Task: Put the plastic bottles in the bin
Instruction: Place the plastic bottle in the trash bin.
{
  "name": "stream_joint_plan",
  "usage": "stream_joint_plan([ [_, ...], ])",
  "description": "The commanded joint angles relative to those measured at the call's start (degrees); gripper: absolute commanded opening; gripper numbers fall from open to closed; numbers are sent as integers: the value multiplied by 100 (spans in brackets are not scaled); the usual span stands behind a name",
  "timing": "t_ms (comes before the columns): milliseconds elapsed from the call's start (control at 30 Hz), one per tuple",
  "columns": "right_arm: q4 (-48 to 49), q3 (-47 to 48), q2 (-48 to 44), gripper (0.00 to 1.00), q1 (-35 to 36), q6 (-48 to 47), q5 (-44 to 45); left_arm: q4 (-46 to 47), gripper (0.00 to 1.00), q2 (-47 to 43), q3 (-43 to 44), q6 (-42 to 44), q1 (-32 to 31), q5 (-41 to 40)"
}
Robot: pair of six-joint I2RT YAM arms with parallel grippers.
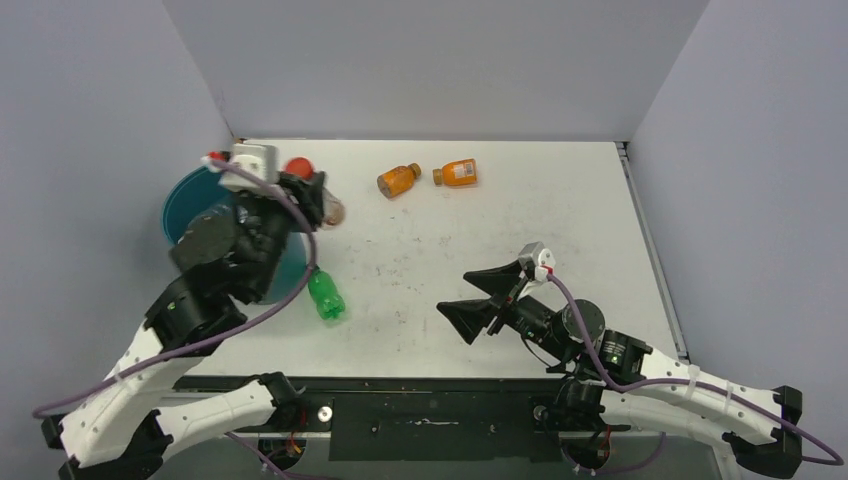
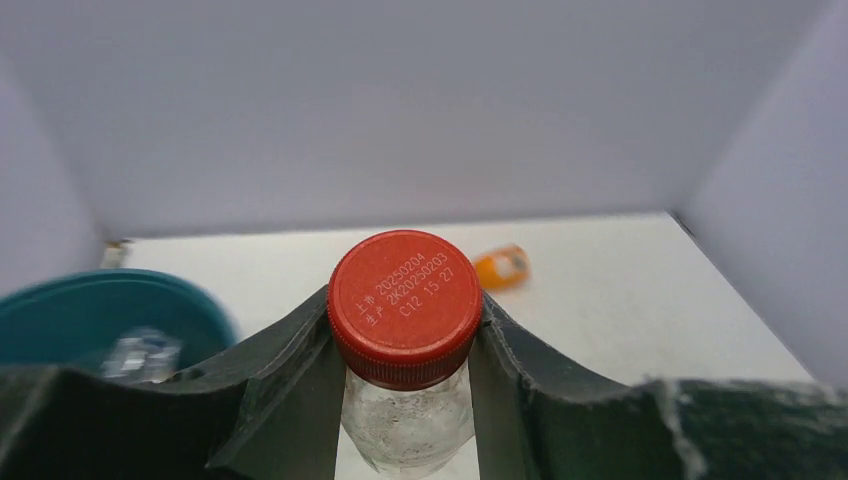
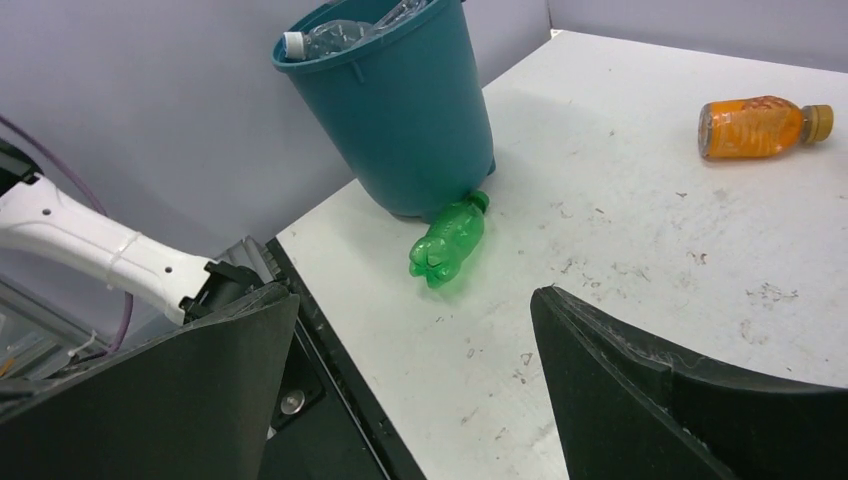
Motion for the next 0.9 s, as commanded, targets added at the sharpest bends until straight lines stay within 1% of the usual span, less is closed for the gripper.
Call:
stream_joint_plan([
  [0,-114,153,-116,90,45,-30,314,720,0,-303,287,1942,609,-1902],
  [100,-109,125,-92,90,49,-9,344,1325,0,-160,42,2700,1260,-2186],
  [167,-106,121,-77,90,49,13,329,1119,0,47,77,2450,1956,-1970],
  [233,-80,115,-70,90,48,41,292,886,0,179,70,1855,2729,-1475],
  [300,-71,82,-70,90,45,68,232,1030,0,169,-182,1416,3389,-935],
  [333,-63,58,-75,90,46,88,209,1227,0,147,-352,1309,3572,-793],
  [433,17,-91,-130,90,47,162,176,2007,0,72,-921,1418,3651,-713],
  [467,67,-151,-144,90,48,192,177,2252,0,50,-1094,1400,3678,-540],
  [500,138,-230,-153,90,44,230,166,2564,0,13,-1299,1375,3699,-147],
  [567,225,-306,-156,90,49,264,167,2896,0,-43,-1541,1353,3712,244],
  [667,289,-370,-156,90,48,302,175,3064,0,-53,-1756,1459,3739,1111],
  [867,320,-417,-109,90,44,309,221,2973,0,1,-1928,1464,3739,1596],
])
